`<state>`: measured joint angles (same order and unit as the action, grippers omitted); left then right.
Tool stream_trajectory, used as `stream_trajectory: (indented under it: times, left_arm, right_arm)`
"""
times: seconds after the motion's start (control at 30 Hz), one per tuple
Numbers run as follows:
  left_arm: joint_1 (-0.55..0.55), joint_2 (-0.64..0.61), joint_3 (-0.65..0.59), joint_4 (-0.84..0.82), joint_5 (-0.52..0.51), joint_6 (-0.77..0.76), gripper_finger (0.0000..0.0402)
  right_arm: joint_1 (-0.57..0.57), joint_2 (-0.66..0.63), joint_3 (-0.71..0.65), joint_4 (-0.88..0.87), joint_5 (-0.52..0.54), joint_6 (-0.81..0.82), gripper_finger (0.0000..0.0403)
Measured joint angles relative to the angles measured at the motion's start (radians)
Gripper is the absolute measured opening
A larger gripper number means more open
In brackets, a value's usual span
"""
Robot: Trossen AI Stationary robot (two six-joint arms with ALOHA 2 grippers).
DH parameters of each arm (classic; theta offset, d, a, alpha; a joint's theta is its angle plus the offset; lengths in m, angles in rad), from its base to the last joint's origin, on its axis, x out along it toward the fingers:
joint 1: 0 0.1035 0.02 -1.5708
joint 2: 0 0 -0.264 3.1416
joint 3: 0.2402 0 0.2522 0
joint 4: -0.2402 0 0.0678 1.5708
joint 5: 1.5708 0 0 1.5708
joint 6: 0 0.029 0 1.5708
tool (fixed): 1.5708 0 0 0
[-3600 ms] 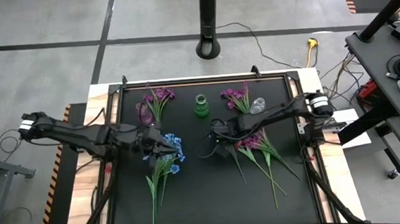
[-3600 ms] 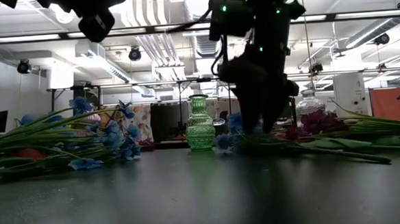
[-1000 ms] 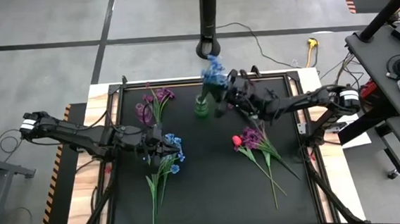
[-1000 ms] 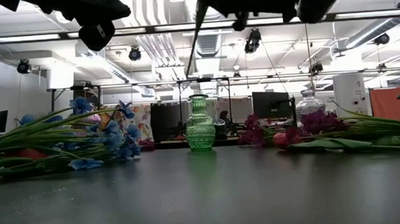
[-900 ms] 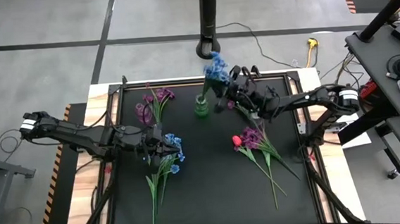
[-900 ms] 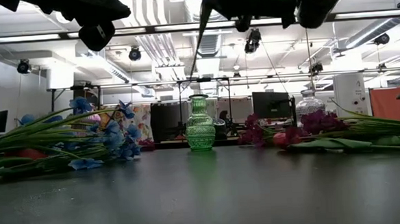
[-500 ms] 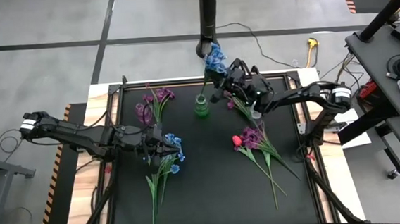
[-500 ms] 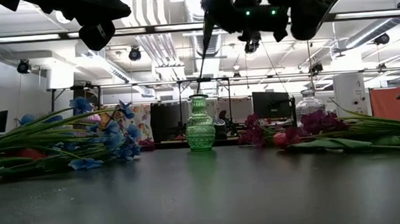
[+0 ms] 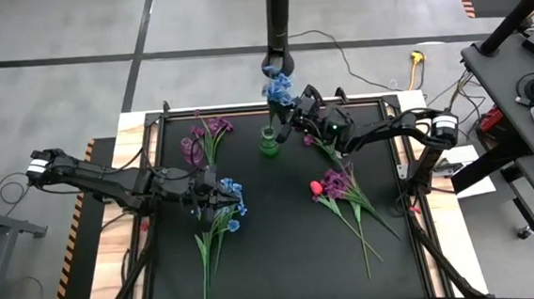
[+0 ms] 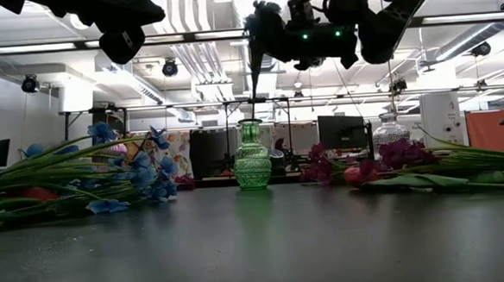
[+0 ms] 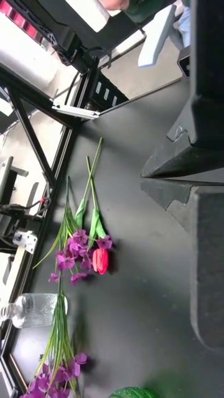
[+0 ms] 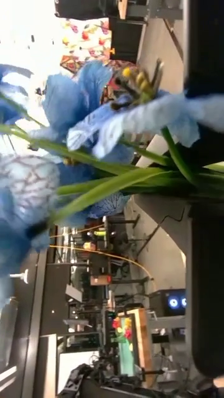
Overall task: Sort flowers into vase by color
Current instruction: Put the middle right blue flowers into the green vase
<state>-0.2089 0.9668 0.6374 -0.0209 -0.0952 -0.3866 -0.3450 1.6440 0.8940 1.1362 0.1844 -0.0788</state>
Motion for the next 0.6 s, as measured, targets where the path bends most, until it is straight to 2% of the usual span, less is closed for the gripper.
stream_trajectory:
  times: [0.3,0.6]
  left_arm:
    - [0.000,0.000,-0.001,-0.001,0.000,0.000,0.0000]
    - [0.000,0.000,-0.001,0.010,-0.015,0.001,0.0000]
  right_arm:
    - [0.000,-0.026,0.000,-0.189,0.000,0.063,0.0156]
    - [0.000,-0.148,0.001,-0.557,-0.001,0.146,0.0248]
